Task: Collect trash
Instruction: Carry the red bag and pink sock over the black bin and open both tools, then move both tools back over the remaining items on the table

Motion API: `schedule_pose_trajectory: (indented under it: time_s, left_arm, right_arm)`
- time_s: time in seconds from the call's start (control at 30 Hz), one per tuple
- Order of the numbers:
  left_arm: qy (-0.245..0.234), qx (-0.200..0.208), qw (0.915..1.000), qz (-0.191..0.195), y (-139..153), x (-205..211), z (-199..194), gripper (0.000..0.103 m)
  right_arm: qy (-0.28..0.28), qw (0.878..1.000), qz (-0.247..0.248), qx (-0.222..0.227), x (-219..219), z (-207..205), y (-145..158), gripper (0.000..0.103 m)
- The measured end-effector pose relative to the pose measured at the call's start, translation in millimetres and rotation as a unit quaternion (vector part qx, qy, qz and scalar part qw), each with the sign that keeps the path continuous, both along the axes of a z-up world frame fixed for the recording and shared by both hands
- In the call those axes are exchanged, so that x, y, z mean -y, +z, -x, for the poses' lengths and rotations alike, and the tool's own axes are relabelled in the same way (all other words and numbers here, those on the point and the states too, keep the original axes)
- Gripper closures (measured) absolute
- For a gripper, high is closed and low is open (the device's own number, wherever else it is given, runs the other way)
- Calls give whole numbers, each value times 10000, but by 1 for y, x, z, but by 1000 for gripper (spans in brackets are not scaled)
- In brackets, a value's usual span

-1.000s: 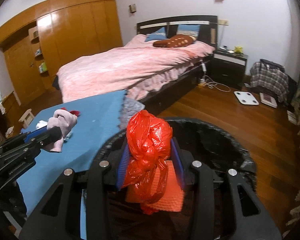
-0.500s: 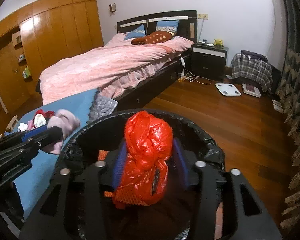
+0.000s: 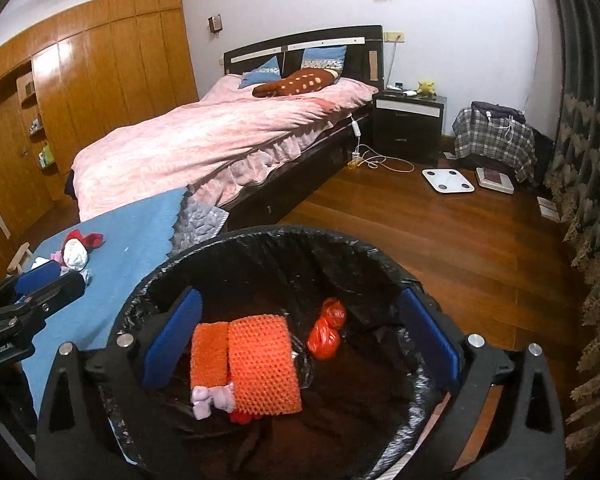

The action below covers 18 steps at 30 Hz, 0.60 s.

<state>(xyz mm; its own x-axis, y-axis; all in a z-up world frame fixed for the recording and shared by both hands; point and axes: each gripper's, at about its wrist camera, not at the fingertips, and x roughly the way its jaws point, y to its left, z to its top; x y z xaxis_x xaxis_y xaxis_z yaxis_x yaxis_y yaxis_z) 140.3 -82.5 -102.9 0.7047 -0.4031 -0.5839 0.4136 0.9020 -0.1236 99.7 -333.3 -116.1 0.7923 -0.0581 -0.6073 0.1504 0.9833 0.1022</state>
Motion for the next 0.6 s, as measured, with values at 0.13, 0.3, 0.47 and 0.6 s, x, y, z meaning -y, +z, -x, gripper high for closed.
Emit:
schedule_pose_trajectory:
  time_s: [0.13, 0.3, 0.47, 0.6]
  left_arm:
    - [286, 2, 9996, 11, 0, -27, 0, 13]
    - [681, 12, 9977, -36, -4, -65, -2, 13]
    - [1128, 91, 9935, -139, -5, -106, -2, 13]
    - [1506, 133, 9882, -227, -8, -142, -5, 13]
  right_arm:
    - [116, 9999, -31, 2, -15, -8, 2, 6]
    - [411, 9991, -35, 52, -50, -25, 6, 6]
    - [816, 9966, -19, 100, -95, -46, 7, 6]
    - [1134, 9935, -3, 97, -131, -64, 7, 6]
